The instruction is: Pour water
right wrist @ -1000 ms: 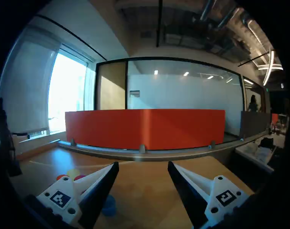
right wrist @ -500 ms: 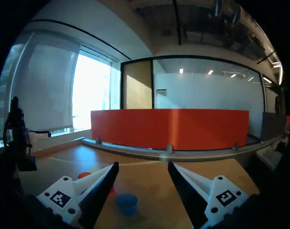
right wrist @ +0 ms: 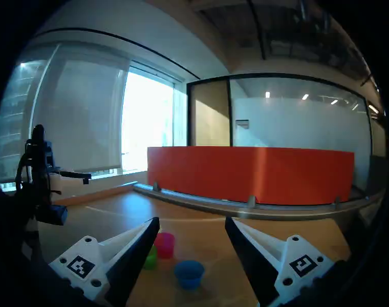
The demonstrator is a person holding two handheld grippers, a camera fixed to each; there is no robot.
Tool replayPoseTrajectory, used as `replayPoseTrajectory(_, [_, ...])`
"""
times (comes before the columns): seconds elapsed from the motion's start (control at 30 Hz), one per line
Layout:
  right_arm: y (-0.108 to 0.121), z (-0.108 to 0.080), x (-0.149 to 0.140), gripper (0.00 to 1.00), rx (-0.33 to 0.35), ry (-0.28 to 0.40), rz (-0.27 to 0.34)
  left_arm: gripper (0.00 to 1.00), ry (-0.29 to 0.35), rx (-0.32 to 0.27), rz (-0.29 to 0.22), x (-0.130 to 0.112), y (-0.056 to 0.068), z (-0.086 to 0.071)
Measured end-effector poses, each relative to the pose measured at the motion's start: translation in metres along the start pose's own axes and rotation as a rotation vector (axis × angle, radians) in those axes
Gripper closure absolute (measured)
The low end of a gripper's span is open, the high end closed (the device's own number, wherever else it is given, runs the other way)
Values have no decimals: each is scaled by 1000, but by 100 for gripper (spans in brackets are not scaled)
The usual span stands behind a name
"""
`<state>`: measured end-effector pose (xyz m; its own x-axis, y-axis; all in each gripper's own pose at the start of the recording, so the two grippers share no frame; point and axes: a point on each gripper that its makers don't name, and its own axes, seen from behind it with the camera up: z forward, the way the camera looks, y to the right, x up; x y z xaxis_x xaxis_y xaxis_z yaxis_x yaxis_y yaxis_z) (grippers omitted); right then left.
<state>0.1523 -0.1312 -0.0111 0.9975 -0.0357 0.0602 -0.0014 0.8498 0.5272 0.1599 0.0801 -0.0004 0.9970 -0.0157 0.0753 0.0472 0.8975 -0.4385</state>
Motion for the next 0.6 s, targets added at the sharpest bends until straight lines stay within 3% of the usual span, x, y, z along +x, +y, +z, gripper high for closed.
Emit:
replayPoseTrajectory(0.17, [-5, 4, -1, 1, 32, -9, 4, 12, -12, -35, -6, 0, 6, 3])
replayPoseTrajectory(0.6, [-18, 12, -17, 1, 89, -76, -39, 12, -39, -37, 22, -7, 5, 6])
